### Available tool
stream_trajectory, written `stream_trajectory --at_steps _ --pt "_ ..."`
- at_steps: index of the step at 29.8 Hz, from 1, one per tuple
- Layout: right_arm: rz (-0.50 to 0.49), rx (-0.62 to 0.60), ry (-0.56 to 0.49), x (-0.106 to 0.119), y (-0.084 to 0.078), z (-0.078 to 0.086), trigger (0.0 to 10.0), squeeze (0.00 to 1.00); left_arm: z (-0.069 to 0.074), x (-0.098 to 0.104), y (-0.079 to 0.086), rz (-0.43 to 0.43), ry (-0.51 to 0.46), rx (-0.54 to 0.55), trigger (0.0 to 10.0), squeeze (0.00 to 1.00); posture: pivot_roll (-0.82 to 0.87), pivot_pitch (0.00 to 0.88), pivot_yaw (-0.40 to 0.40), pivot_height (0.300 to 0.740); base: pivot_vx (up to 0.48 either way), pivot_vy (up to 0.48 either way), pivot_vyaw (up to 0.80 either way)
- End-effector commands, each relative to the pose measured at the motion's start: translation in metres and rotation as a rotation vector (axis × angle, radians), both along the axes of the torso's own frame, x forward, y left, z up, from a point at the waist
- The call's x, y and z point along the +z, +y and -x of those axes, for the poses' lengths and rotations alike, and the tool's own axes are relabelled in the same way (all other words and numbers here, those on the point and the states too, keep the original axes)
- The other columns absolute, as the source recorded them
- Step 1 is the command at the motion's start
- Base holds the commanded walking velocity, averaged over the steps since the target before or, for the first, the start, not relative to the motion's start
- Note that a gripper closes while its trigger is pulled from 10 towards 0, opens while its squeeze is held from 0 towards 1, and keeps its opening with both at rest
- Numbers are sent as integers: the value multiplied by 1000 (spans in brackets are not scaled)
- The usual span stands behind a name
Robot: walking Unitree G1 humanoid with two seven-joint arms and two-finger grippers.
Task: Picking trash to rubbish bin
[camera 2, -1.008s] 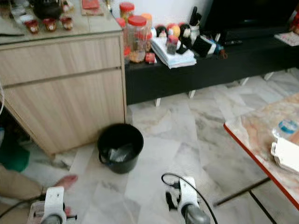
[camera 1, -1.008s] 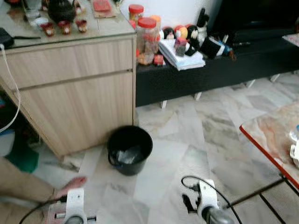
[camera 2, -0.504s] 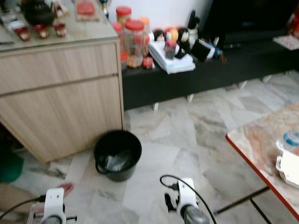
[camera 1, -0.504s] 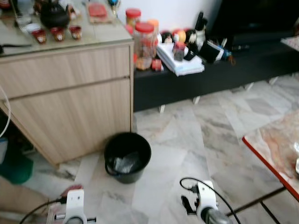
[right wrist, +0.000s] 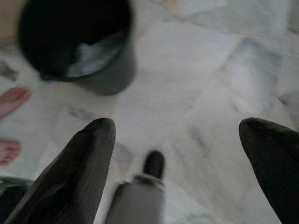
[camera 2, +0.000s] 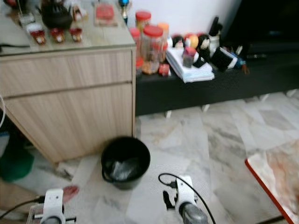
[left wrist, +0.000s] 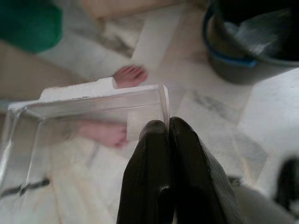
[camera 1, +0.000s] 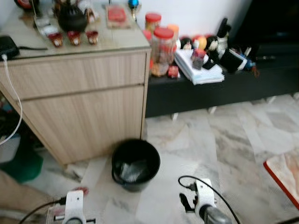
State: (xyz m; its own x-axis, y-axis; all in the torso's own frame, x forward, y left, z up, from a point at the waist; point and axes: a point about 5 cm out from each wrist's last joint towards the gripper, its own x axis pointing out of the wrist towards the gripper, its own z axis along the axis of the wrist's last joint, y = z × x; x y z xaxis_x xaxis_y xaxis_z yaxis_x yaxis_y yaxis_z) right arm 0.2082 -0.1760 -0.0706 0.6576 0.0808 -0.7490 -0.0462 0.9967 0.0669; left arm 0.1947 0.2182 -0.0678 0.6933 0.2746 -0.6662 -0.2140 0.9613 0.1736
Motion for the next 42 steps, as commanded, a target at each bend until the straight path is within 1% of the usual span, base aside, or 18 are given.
stream_trajectory --at_steps 1,4,8,39,42 --pt "12 -7 12 -1 -5 3 10000 0 5 -4 -6 20 23 1 10000 0 40 120 -82 740 334 0 0" --pt "18 12 6 -1 -3 2 10000 0 5 -4 -6 21 23 1 10000 0 41 121 -83 740 330 0 0" --pt "5 -14 13 -2 -4 3 10000 0 5 -4 -6 21 23 0 10000 0 40 121 -83 740 335 0 300" --pt "10 3 15 -2 -3 3 10000 0 5 -5 -7 19 24 -5 10000 0 40 123 -84 740 334 0 0" --pt "15 14 16 -2 -2 3 10000 0 4 -4 -7 18 14 -15 10000 0 40 123 -84 740 97 0 296"
